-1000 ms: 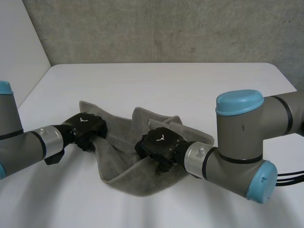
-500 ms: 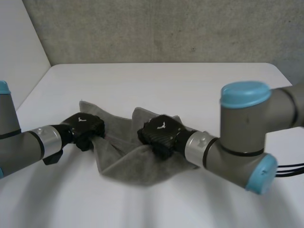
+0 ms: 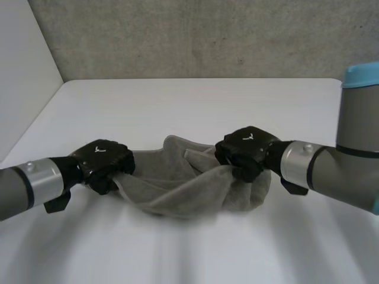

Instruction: Fold the towel.

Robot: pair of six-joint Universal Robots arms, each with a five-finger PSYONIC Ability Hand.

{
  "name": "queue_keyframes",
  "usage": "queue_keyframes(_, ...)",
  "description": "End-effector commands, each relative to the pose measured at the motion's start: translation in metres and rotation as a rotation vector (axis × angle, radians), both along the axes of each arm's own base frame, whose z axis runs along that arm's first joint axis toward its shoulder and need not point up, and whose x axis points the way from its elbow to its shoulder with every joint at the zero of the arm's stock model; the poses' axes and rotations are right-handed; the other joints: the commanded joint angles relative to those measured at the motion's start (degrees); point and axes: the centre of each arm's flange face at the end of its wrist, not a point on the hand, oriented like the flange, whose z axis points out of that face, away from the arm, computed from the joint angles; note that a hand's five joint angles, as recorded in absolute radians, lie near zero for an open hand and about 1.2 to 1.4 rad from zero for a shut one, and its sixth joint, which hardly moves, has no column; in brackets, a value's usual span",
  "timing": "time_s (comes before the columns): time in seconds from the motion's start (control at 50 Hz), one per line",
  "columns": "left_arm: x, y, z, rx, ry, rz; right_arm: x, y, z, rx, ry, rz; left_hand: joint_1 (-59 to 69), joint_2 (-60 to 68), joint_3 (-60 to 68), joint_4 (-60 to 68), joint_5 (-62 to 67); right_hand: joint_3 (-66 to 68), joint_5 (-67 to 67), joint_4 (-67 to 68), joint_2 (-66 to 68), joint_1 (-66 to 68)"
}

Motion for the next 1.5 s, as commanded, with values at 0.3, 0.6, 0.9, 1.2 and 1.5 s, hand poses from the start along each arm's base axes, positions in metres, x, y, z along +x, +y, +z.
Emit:
queue_keyframes(0.3, -0.033, -0.092, 0.261, -0.789, 0.467, 0.245, 0.025, -0.052, 0.235, -0.613, -0.642, -0.126, 7.7, 3.5, 3.0, 1.3, 4.3, 4.0, 4.4, 3.6, 6.6, 4.4)
queue_keyframes(0.6, -0.016, -0.082, 0.081, -0.354, 0.202, 0.195, 0.017, -0.038, 0.098, -0.479, -0.248, -0.076, 7.2, 3.0, 2.5, 0.8, 3.8, 4.0, 4.4, 3.6, 6.6, 4.4)
queue_keyframes(0.9, -0.009, -0.028, -0.043, -0.154, -0.015, 0.101, 0.003, -0.002, -0.023, -0.218, 0.030, -0.044, 2.7, -1.5, -2.1, -3.7, -0.7, 4.0, 4.4, 3.6, 6.6, 4.4)
queue_keyframes(1.2, -0.004, -0.019, -0.049, -0.118, -0.022, 0.111, -0.004, 0.006, -0.034, -0.184, 0.067, -0.077, -39.2, -43.4, -44.0, -45.6, -42.6, 4.0, 4.4, 3.6, 6.6, 4.4)
queue_keyframes(1.5, 0.023, -0.030, -0.055, -0.092, -0.039, 0.211, -0.013, 0.008, -0.038, -0.174, 0.082, -0.118, -28.0, -32.2, -32.7, -34.4, -31.4, 4.0, 4.4, 3.6, 6.6, 4.4)
